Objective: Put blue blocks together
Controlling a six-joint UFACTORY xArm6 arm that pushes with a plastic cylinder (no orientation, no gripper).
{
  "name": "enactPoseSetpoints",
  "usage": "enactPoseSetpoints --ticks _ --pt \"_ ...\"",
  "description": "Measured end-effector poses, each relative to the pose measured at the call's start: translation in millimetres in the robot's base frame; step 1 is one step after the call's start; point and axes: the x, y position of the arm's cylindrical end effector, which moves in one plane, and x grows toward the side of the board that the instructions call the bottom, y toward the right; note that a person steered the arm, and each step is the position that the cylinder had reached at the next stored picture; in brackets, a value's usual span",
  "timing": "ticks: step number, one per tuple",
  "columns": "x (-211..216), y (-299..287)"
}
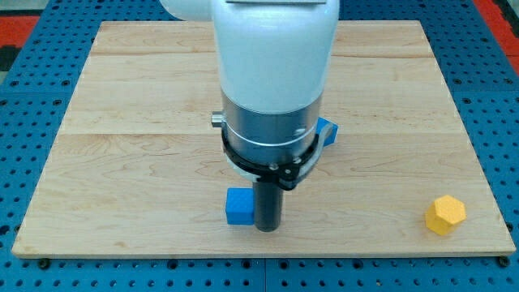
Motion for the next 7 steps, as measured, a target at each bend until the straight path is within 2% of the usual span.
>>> enactPoseSetpoints --ticks 1,2,3,4,5,6,7 --pt "-24 -36" --pt "-59 -31" --pt "-68 30" --pt "-102 113" --pt "-134 123" --pt "-144 85" --pt "-126 29"
